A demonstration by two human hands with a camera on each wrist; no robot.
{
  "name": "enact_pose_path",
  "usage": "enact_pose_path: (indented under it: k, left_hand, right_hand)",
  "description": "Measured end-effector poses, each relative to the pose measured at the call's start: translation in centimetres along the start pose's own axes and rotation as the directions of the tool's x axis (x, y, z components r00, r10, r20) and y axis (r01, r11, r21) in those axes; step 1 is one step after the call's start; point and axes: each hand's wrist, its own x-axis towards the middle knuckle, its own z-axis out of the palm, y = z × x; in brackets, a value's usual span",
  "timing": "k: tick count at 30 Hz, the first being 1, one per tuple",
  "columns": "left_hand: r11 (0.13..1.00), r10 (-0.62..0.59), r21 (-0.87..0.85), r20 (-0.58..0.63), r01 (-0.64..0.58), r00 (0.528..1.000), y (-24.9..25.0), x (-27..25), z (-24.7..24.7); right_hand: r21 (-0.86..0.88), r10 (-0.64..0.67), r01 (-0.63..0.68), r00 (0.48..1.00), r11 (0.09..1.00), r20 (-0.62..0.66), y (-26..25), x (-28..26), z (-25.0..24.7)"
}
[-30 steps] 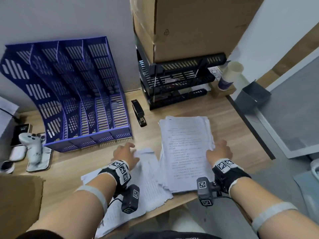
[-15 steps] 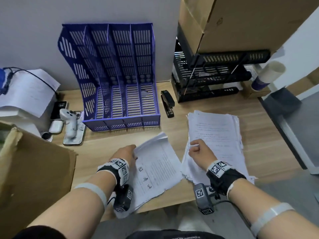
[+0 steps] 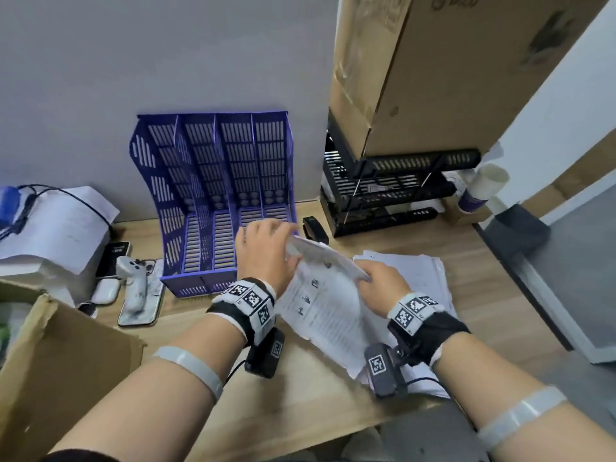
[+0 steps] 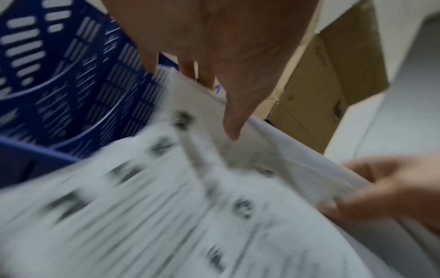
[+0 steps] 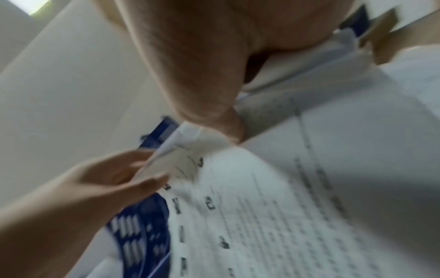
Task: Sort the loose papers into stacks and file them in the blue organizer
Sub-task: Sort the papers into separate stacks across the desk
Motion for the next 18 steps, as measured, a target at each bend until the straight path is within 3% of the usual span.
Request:
enact_pose_path:
  k: [2,4,5,7,8,9,10,11,13,15,18]
  left_hand:
    - [0.97,-0.194,-0.161,-0.041,0.185,0.98,0.3,0.2,0.8]
    - [0.874,-0.313,-0.331,0.176,0.356,0.933,1.1,0.2,2.4]
    - [0.805,-0.31,-0.399,0.349,0.44,0.884,1.9,0.2,3.3]
    - [0.588,-0.229,-0.49,0.662,0.643,0.714,4.0,-0.4,5.2]
    - [0.452,-0.168,-0.499,0.766,0.739,0.62,5.1,-0.9,6.3]
    - [0.35,-0.097,-0.502,0.821,0.791,0.563,5.9,-1.4,7.5]
    - [0.315,-0.053,-0.508,0.834,0.802,0.549,6.6,-1.8,8.8]
    - [0.353,-0.035,-0.521,0.822,0.777,0.568,7.2,-2.2,10.0]
    - [0.537,-0.031,-0.51,0.784,0.672,0.62,8.1,-2.3,12.0]
    - [0.685,-0.058,-0.426,0.778,0.592,0.626,8.8,-2.3,13.2]
    - [0.736,-0.164,-0.31,0.782,0.603,0.602,9.2,-2.2,14.4]
  right_hand:
    - [0.179,0.132,-0.117,0.989,0.977,-0.069,3.6,-0.7,-1.6]
    - [0.338,0.278,-0.231,0.955,0.912,-0.098,6.6,-1.7,-2.7]
    - [0.411,0.349,-0.28,0.932,0.868,-0.101,7.9,-2.2,-3.0]
    - [0.514,0.464,-0.362,0.882,0.778,-0.081,9.9,-3.3,-3.1]
    - [0.533,0.498,-0.393,0.865,0.749,-0.061,10.8,-3.7,-2.9]
    - [0.54,0.514,-0.419,0.857,0.73,-0.031,11.7,-4.0,-2.6]
    - [0.538,0.519,-0.438,0.855,0.72,0.001,12.5,-4.3,-2.3]
    - [0.528,0.518,-0.452,0.855,0.719,0.027,13.4,-4.6,-1.9]
    - [0.487,0.522,-0.483,0.85,0.727,0.064,15.2,-4.6,-1.3]
    - [0.421,0.544,-0.523,0.835,0.741,0.079,17.1,-4.3,-1.0]
    - [0.307,0.617,-0.603,0.784,0.736,0.06,19.8,-3.2,-1.0]
